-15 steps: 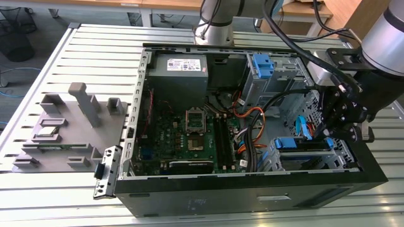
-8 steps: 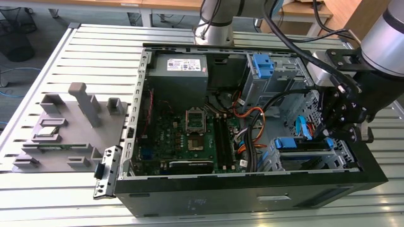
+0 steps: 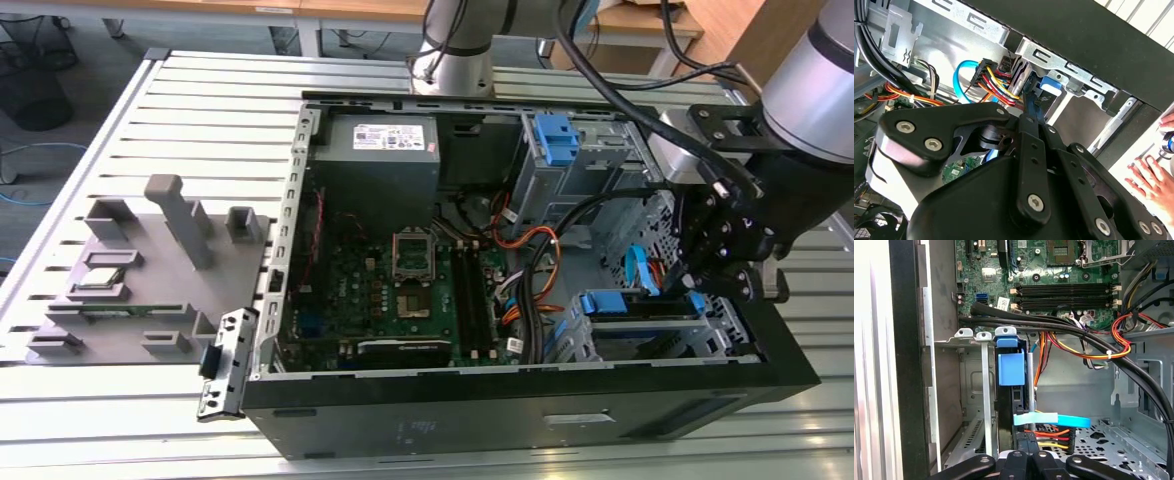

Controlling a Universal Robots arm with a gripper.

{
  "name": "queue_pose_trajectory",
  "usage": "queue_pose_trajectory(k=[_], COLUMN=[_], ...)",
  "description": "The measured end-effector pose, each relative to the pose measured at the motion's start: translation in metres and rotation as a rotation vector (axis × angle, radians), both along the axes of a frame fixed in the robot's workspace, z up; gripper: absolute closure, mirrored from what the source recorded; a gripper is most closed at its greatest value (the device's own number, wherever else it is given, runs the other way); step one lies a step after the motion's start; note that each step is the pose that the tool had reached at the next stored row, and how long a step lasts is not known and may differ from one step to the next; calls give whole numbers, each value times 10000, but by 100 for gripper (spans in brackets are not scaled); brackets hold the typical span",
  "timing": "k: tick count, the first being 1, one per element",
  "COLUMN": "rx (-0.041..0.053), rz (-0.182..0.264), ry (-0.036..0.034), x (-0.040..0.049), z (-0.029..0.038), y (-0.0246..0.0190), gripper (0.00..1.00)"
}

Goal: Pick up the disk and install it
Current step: 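Insert the second disk wire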

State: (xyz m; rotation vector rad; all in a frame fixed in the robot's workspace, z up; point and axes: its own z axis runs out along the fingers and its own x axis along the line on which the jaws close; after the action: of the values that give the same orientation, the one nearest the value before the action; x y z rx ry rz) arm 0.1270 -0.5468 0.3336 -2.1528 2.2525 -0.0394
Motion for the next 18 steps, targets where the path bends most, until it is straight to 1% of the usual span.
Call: queue_pose_trajectory(k=[3, 9, 11, 14, 17, 18], rx=[1, 0, -1, 17, 97, 108], rz=[0, -2, -2, -1, -1, -1], ry=[1, 0, 0, -10, -50, -67], x=[0, 0, 0, -9, -58, -77], z=[27, 143, 171, 171, 172, 172], y=[0, 0, 0, 0, 1, 1], gripper=[89, 89, 89, 89, 89, 89])
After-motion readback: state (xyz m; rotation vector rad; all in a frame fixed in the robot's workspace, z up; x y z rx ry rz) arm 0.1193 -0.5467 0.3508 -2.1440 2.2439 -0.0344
